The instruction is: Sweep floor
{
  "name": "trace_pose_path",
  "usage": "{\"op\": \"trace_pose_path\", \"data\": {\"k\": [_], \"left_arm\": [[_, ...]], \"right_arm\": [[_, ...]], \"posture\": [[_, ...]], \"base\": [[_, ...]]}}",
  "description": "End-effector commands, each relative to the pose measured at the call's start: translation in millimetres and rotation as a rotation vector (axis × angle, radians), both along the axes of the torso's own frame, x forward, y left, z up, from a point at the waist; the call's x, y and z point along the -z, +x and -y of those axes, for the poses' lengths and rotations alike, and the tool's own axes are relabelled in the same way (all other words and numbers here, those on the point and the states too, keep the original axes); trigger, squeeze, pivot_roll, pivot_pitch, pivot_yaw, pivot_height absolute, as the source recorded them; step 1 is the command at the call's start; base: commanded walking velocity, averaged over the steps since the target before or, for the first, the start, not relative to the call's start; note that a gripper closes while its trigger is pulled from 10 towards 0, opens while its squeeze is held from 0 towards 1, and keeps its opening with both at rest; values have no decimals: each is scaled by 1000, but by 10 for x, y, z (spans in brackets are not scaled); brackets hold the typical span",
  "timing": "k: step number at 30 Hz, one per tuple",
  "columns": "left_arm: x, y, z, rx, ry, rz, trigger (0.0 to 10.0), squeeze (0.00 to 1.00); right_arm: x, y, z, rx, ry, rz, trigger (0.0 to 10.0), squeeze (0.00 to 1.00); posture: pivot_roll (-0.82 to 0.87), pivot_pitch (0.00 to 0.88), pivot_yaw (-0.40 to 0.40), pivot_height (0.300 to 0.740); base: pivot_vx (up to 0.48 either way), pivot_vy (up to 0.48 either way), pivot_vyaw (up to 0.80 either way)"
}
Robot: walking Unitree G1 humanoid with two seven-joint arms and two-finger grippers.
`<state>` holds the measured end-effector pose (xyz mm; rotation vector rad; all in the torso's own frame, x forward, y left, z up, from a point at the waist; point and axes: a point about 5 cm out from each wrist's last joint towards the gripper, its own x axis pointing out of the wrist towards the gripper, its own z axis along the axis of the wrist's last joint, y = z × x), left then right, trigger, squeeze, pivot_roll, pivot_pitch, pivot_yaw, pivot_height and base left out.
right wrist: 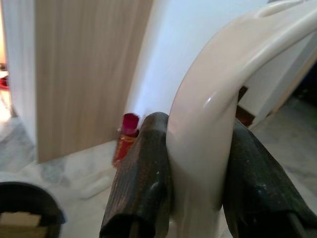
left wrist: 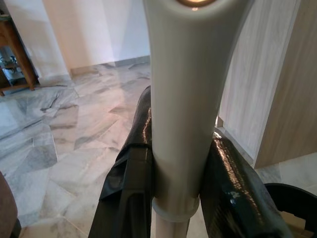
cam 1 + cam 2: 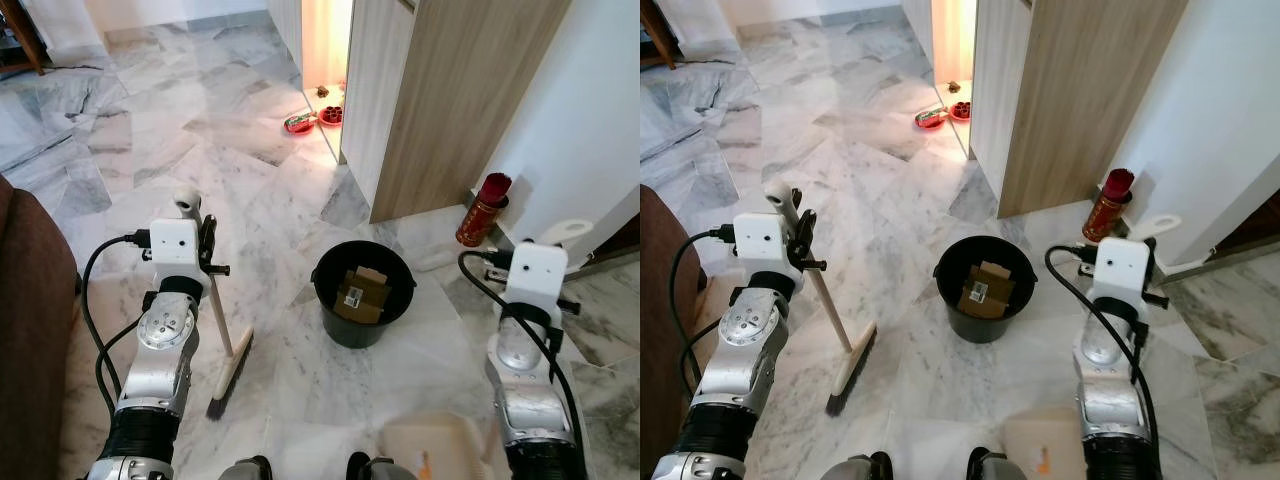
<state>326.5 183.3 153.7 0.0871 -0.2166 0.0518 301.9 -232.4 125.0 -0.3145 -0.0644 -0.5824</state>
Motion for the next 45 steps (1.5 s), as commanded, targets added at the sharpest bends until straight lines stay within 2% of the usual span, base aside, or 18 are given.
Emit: {"op": "trace_pose_path", "data": {"k": [1,6,10,18,26,35,45], "left_arm": [[-2,-28,-36,-14,-13,12,10000,0],[189,-92,-128,-53,-27,-52,10000,0],[305,-151,-232,-106,-51,-89,10000,0],[307,-181,-291,-123,-47,-88,10000,0],[322,-143,-219,-112,-62,-87,10000,0],[282,-54,-78,-78,-82,-73,10000,0],[279,-37,-31,-67,-89,-61,10000,0]], "right_arm": [[-38,-10,50,5,-5,47,10000,0],[4,-18,47,-49,146,139,10000,0],[3,-13,26,-102,137,164,10000,0],[-8,38,17,-137,128,185,10000,0],[54,23,24,-145,150,193,10000,0],[82,89,-121,-234,188,197,10000,0],[74,102,-125,-257,194,209,10000,0]], "posture": [[42,160,-15,740],[46,160,-15,740],[50,156,-17,740],[58,158,-8,740],[60,157,-2,740],[44,155,8,740],[31,133,12,740]], "base": [[0,0,0],[0,0,0],[0,0,0],[0,0,0],[0,0,0],[0,0,0],[0,0,0]]}}
